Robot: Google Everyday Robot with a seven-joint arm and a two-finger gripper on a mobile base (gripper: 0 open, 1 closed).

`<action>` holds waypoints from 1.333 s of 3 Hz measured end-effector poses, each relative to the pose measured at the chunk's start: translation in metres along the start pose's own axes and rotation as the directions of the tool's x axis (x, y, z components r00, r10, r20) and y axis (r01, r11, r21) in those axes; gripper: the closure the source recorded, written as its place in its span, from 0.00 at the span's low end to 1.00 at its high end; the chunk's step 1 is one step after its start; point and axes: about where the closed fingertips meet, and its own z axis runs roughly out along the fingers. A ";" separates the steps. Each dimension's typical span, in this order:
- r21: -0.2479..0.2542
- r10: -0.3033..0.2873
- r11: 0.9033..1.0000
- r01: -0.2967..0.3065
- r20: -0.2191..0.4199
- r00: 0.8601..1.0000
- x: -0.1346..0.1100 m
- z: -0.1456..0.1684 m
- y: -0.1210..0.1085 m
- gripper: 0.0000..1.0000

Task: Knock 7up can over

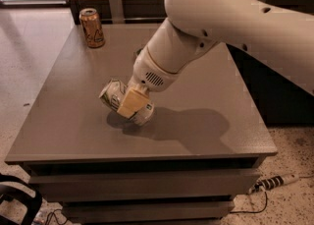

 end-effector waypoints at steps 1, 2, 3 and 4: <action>0.000 0.007 1.000 -0.007 -0.081 0.997 0.008 0.018 0.002 1.00; -0.012 0.003 1.000 -0.005 -0.143 0.990 0.011 0.039 0.002 1.00; -0.011 0.001 1.000 -0.003 -0.147 0.989 0.010 0.039 0.002 0.82; -0.010 -0.001 1.000 -0.001 -0.148 0.989 0.010 0.038 0.003 0.59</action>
Offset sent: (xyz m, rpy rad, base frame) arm 0.0061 0.0234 -0.0644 -0.2112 0.0702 0.0154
